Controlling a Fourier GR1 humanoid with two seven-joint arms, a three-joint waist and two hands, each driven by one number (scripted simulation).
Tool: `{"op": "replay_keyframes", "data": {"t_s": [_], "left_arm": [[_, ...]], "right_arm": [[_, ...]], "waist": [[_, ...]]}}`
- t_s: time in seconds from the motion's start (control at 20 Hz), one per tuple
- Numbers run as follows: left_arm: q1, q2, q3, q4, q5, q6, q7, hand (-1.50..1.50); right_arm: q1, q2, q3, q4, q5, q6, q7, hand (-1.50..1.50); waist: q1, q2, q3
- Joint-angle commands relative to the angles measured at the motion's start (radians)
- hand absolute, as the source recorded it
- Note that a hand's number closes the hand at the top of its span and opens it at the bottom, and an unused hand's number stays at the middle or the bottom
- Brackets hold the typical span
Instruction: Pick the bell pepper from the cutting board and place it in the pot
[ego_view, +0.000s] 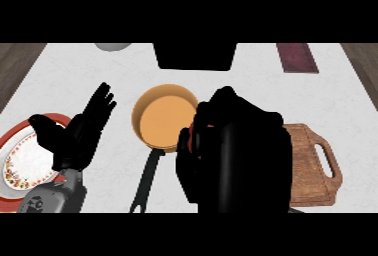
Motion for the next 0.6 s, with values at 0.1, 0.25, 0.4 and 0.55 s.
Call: {"op": "replay_keyframes", "data": {"t_s": [0.1,0.25,0.4,0.55], "left_arm": [[-0.027,-0.002,-0.003,-0.014,0.018,-0.015,0.031,0.0],[-0.029,-0.004,-0.005,-0.002,0.008,-0.011,0.019,0.0],[-0.032,-0.009,-0.005,0.03,0.002,-0.013,0.006,0.0],[-0.022,-0.003,-0.019,-0.014,-0.003,-0.025,0.002,0.0]], "right_arm": [[-0.158,0.017,-0.112,0.168,-0.091,0.038,0.252,1.5],[-0.217,0.018,-0.168,0.243,-0.137,0.04,0.253,1.5],[-0.291,0.018,-0.205,0.338,-0.204,0.009,0.253,1.5],[-0.338,0.018,-0.24,0.51,-0.24,-0.053,0.211,1.5]], "waist": [[0.027,0.005,0.001],[0.027,0.006,0.002],[0.031,0.01,0.002],[0.046,0.017,0.003]]}}
